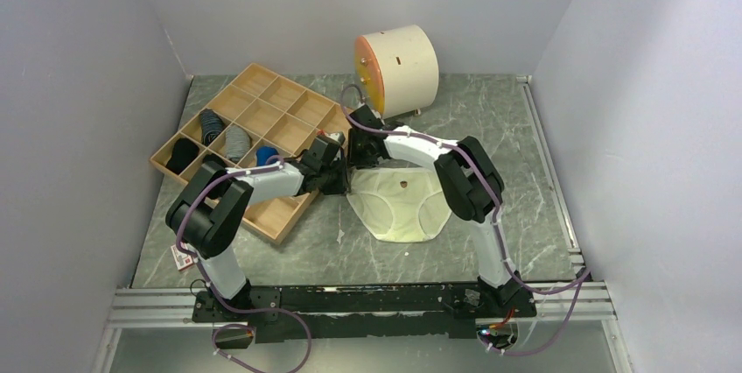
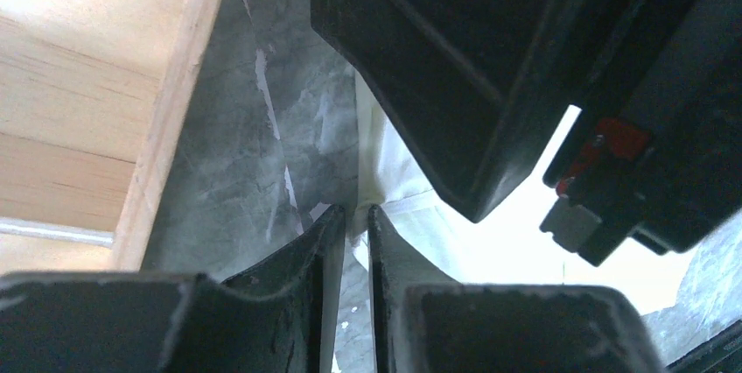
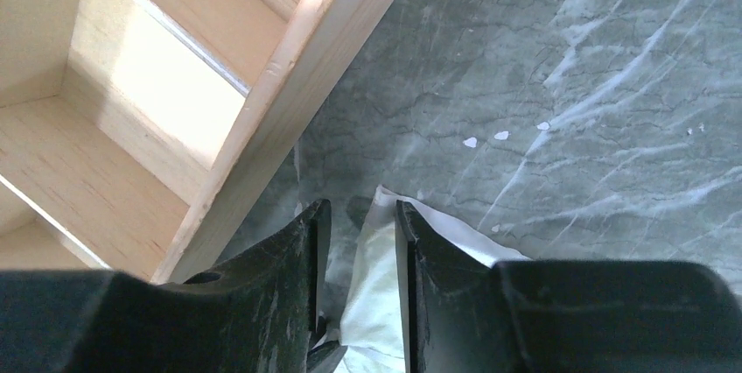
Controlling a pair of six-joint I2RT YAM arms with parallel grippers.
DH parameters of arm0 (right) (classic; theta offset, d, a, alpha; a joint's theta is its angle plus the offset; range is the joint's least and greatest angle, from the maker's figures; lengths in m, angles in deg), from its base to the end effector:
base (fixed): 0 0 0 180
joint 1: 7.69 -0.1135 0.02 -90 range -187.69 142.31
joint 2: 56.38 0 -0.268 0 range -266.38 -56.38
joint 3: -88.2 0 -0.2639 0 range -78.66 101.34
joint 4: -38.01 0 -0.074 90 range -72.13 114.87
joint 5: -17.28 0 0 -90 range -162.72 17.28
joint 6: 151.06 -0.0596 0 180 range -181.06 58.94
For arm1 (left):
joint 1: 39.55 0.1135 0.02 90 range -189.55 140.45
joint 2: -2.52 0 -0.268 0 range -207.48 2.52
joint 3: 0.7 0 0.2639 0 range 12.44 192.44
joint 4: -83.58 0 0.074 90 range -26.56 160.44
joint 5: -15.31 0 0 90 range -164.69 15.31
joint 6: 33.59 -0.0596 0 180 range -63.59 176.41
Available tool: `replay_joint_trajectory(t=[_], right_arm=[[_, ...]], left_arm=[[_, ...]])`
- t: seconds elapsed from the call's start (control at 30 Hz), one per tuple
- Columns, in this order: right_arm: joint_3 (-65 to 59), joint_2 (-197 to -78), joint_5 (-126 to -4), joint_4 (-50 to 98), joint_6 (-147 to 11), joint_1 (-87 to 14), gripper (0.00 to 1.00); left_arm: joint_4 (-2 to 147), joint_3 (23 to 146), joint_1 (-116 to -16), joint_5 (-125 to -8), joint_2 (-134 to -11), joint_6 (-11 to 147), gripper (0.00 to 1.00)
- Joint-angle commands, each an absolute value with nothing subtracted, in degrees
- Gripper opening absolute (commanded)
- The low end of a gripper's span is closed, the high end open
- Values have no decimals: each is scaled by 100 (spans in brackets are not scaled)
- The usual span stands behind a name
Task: Roll the underwear
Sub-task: Fold the underwear at the center of the board.
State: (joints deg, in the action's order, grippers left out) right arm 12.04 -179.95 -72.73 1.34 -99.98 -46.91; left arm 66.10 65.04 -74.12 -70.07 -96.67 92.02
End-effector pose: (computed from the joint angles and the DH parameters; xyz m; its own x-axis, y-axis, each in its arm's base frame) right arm 0.3800 0.3102 0.1364 -0.8992 0.0770 -0.4306 -0.0865 0.9337 0.3475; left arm 0.2995 -0.2122 0.1290 -0.8734 -0.1030 -0.4760 0.1216 0.9004 -0.4178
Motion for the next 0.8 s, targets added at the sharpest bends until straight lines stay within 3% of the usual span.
replay_joint_trajectory(t=[0.0,0.4,0.47,0.63,0.77], right_arm=[[1452,-18178,-7647,-157,-9843,-4813,36],[1726,-18347,-7959,-419,-9799,-4914,8],[1744,-18347,-7879,-393,-9779,-4910,0],[1794,-18324,-7771,-336,-9819,-4906,0],[1748,-18297,-7715,-296,-9874,-4875,0]], left_arm=[[6418,6359,-7409,-7034,-9734,9186,23],[6662,6118,-7409,-6968,-9566,9412,30],[6651,6128,-7405,-6982,-9557,9411,35],[6683,6139,-7409,-6967,-9542,9448,39],[6684,6161,-7405,-6964,-9650,9486,34]])
